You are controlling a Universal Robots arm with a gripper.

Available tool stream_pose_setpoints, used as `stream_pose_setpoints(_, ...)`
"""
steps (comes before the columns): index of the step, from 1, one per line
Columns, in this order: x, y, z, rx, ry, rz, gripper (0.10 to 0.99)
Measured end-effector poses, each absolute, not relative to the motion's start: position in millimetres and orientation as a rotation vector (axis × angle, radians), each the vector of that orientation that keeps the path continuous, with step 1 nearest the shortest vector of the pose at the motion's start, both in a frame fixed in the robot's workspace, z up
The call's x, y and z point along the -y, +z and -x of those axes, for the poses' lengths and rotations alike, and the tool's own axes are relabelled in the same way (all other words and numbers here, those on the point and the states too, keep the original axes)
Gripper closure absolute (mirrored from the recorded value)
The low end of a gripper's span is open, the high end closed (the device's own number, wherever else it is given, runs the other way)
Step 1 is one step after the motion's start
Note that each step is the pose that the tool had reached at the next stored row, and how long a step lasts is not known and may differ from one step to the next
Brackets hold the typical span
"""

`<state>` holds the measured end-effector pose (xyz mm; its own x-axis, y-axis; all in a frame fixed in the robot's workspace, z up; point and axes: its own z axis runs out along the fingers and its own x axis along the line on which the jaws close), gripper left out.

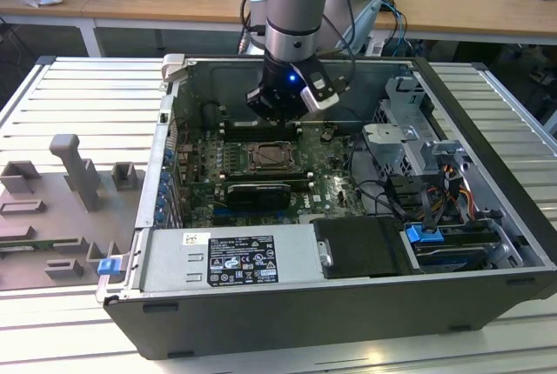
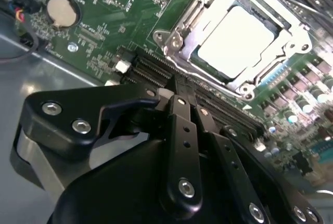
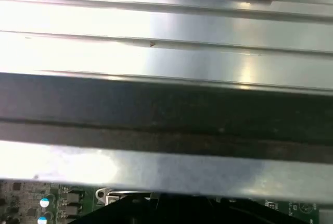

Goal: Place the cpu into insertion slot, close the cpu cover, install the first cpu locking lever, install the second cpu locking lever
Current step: 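Install the first cpu locking lever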

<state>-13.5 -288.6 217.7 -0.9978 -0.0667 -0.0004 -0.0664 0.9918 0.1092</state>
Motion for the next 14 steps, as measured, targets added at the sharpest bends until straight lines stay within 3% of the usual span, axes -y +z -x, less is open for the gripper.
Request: stream_pose_setpoints(14,293.3,217.8,13.5,3.132,-0.171,-0.105,0.98)
